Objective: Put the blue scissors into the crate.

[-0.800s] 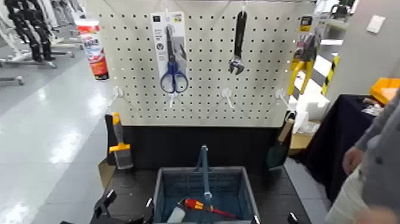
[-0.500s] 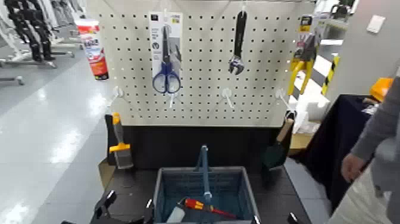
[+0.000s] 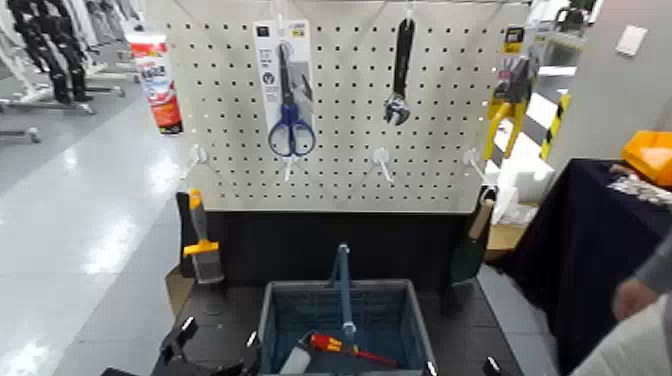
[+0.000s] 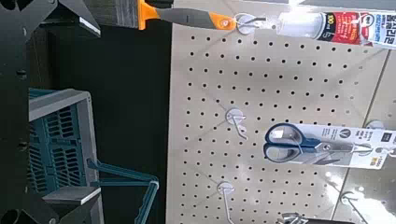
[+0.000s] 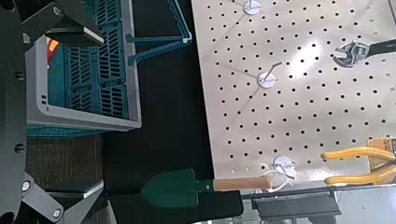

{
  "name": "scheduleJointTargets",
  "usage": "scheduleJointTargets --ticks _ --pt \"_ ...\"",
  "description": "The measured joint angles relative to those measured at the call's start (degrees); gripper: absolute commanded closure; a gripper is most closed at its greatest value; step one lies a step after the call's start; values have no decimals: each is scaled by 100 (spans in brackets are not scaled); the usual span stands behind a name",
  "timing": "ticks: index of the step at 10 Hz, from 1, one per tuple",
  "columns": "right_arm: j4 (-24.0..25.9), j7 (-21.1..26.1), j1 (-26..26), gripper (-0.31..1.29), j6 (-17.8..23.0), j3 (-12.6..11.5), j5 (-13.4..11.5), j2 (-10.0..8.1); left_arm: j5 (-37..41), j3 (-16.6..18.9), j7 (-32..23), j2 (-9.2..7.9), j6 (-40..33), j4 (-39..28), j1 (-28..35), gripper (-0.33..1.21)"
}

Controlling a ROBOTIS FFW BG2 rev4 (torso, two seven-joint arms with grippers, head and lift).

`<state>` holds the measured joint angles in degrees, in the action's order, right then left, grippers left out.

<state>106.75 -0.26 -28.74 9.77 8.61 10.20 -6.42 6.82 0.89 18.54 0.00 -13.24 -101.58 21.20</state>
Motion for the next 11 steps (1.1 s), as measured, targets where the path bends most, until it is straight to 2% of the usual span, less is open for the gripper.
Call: scheduleJointTargets --ticks 5,8,11 --pt "-16 35 37 22 50 18 17 2 76 234 230 0 195 23 -505 15" --pt "-42 43 99 22 67 54 29 -11 207 372 1117 -47 1013 21 -1180 16" --pt "-59 44 162 22 69 79 51 -3 295 325 1456 -167 1273 131 -1852 17"
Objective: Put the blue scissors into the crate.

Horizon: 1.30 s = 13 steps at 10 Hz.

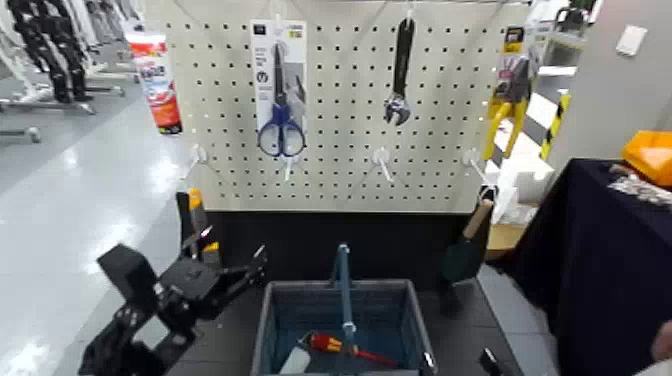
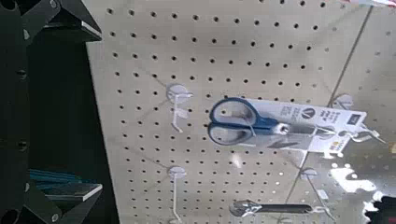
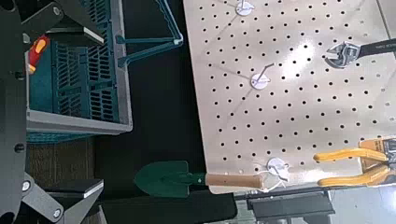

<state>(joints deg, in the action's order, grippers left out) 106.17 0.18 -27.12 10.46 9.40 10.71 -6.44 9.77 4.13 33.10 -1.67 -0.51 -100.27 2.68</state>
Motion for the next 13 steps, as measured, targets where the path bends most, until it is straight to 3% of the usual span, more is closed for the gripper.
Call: scheduleJointTargets --ticks 6,13 --pt "-43 0 148 22 27 77 53 -31 162 -151 551 -220 12 426 -1125 21" --pt "-101 -7 298 22 53 174 117 -52 128 -258 1289 -608 303 864 -2403 26"
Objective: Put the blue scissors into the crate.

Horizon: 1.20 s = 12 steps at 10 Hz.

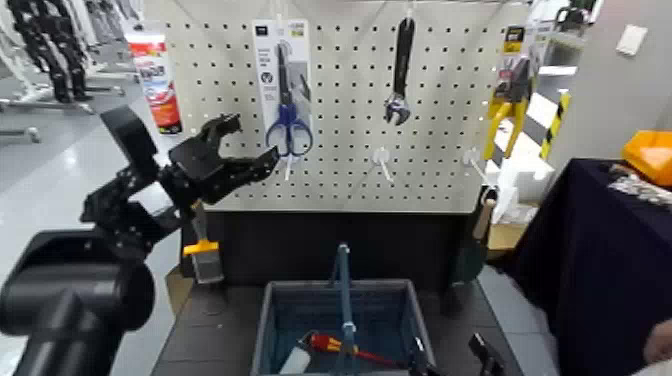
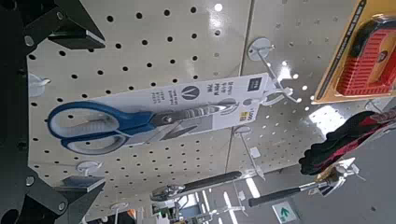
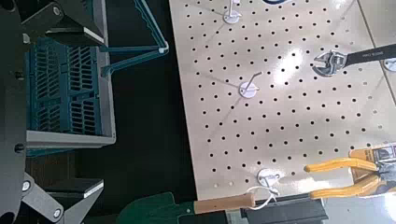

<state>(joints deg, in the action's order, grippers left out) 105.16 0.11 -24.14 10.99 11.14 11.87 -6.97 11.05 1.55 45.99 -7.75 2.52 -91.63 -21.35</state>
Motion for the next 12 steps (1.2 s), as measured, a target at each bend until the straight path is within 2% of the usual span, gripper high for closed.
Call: scheduleJointTargets --ticks 3,6,9,10,12 --pt "-35 -11 85 22 -1 58 36 -40 22 -169 203 -136 16 256 -524 26" --pt "-61 -46 139 22 -3 85 53 -50 49 -379 344 -202 -38 591 -905 28" --pt "-88 -105 170 22 -10 98 66 -51 52 -522 345 -235 -113 710 -1095 65" --pt "-92 -111 177 22 -12 98 69 -55 49 -562 340 -241 -122 734 -1140 94" --pt "-92 -108 172 22 -13 98 69 -59 26 -583 310 -244 -71 731 -1162 106"
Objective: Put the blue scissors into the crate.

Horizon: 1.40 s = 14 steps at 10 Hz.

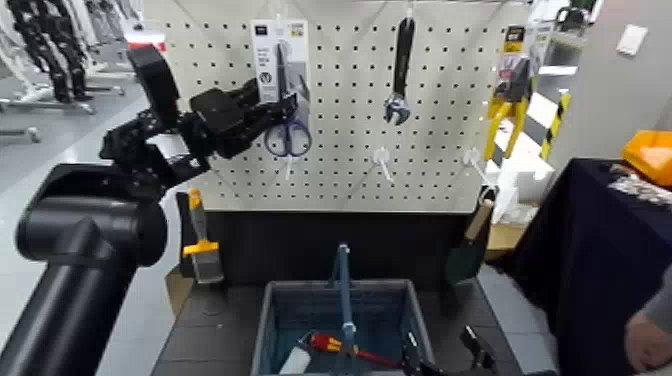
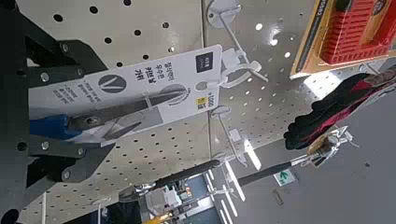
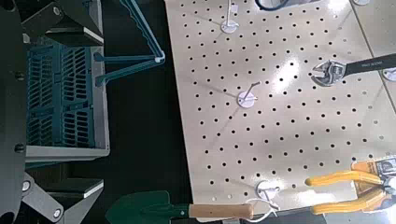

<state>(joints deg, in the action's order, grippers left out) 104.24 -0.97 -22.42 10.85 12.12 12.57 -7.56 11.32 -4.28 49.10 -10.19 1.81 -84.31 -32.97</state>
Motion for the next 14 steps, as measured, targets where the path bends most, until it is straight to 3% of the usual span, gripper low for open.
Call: scheduleJointTargets --ticks 14 --pt "0 0 -13 22 -37 3 0 8 -165 17 -172 -17 -39 -282 -38 114"
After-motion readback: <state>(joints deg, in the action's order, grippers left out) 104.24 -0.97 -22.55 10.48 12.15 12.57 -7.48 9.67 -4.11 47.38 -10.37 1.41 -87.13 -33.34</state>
